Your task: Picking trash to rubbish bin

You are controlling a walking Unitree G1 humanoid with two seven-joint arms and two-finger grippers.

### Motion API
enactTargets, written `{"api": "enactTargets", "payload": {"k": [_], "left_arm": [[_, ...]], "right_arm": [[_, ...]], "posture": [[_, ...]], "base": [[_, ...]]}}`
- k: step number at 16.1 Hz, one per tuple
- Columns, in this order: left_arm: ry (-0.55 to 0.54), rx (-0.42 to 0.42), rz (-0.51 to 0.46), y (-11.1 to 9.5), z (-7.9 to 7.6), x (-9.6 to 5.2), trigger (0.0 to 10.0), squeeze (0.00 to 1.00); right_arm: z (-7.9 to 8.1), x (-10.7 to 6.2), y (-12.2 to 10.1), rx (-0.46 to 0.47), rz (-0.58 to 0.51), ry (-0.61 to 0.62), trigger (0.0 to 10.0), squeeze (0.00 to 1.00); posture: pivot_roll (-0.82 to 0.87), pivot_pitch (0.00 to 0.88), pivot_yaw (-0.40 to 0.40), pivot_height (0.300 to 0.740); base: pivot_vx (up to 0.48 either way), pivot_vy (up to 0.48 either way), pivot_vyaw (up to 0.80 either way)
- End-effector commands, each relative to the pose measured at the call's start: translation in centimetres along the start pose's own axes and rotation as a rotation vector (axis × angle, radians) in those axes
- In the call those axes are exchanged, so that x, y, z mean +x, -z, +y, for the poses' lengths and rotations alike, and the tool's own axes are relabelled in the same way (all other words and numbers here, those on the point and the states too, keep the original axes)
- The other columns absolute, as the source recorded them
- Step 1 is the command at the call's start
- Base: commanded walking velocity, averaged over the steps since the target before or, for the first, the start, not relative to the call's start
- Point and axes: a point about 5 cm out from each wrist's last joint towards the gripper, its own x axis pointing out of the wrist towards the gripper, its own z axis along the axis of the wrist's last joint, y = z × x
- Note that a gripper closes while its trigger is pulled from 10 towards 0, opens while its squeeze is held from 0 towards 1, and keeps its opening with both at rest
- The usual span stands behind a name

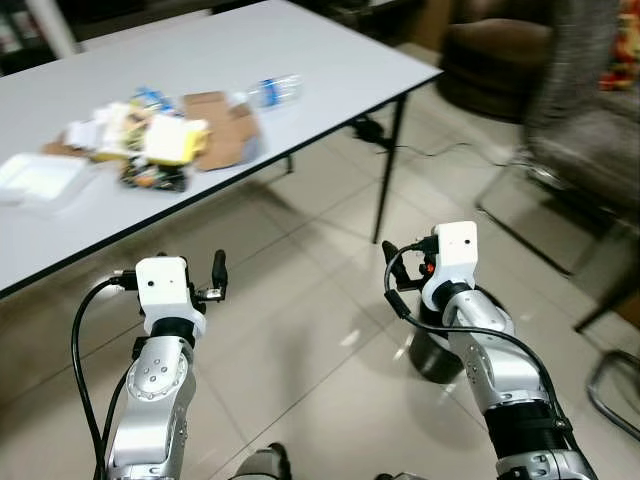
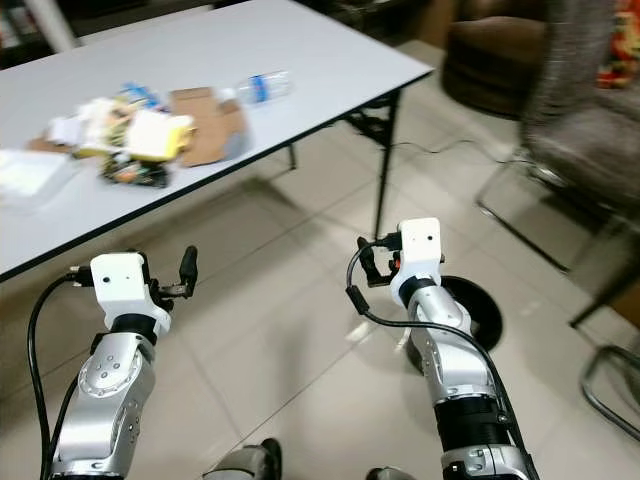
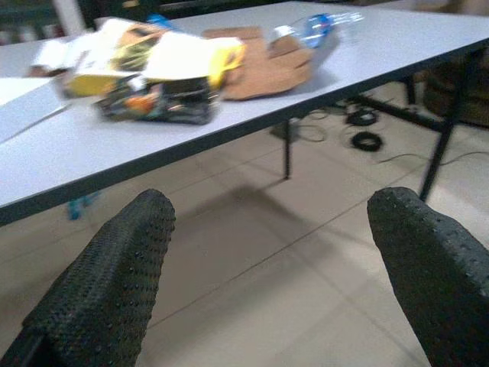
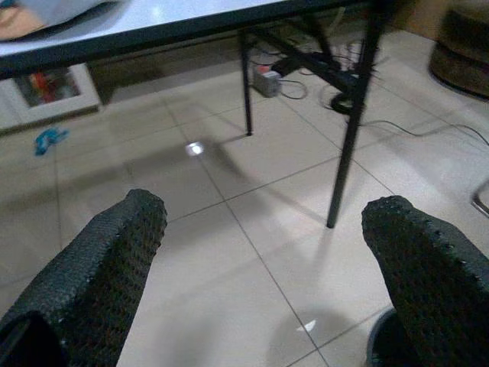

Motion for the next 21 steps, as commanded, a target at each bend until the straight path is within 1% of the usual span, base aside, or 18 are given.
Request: {"api": "enactTargets", "payload": {"k": [1,3,7,11,12,14,16,17,18,20,21], "left_arm": [[-0.031,0.022,0.01,0.02,0.6,-0.06,10.0,0.0],[-0.052,0.034,0.017,0.07,0.93,0.04,10.0,0.0],[-0.057,0.027,0.023,0.08,0.7,-0.08,10.0,0.0],[-0.056,-0.014,0.035,-0.41,0.94,0.13,10.0,0.0],[-0.056,-0.011,0.037,-0.43,1.01,0.16,10.0,0.0],[-0.05,-0.02,0.046,-0.4,1.05,0.25,10.0,0.0],[-0.06,-0.009,0.059,-0.33,1.26,0.33,10.0,0.0],[-0.064,-0.011,0.065,-0.22,1.31,0.36,10.0,0.0],[-0.053,-0.029,0.071,-0.05,1.27,0.37,10.0,0.0],[-0.037,-0.035,0.063,-0.2,0.95,0.3,10.0,0.0],[-0.037,-0.036,0.061,-0.28,0.9,0.31,10.0,0.0]], "right_arm": [[-0.18,-0.07,0.0,-0.018,-0.013,0.013,10.0,0.0],[-0.14,0.0,0.04,-0.035,-0.02,0.016,10.0,0.0],[0.1,0.16,0.03,-0.049,-0.025,0.014,10.0,0.0],[0.33,0.43,-0.08,-0.064,-0.033,0.011,10.0,0.0],[0.36,0.41,-0.06,-0.063,-0.034,0.012,10.0,0.0],[0.38,0.38,0.04,-0.056,-0.032,0.017,10.0,0.0],[0.23,0.34,0.28,-0.034,-0.026,0.042,10.0,0.0],[0.21,0.35,0.37,-0.022,-0.02,0.047,10.0,0.0],[0.17,0.37,0.38,-0.021,-0.016,0.055,10.0,0.0],[0.07,0.52,0.01,-0.02,-0.035,0.074,10.0,0.0],[0.02,0.59,-0.1,0.007,-0.048,0.08,10.0,0.0]], "posture": [[-0.08,0.105,0.033,0.74],[-0.08,0.103,0.036,0.74],[-0.08,0.102,0.032,0.74],[-0.07,0.107,0.032,0.74],[-0.07,0.109,0.037,0.74],[-0.07,0.11,0.041,0.74],[-0.07,0.111,0.044,0.74],[-0.07,0.111,0.044,0.74],[-0.07,0.113,0.045,0.74],[-0.07,0.113,0.045,0.74],[-0.07,0.113,0.045,0.74]], "base": [[0.0,0.0,0.8],[0.0,0.0,0.8],[0.0,0.0,0.8],[0.0,0.0,0.74],[0.0,0.0,0.52],[0.137,0.0,0.0],[0.306,0.0,0.0],[0.0,0.0,0.0],[0.0,0.0,0.0],[0.0,0.0,0.0],[0.0,0.0,0.0]]}}
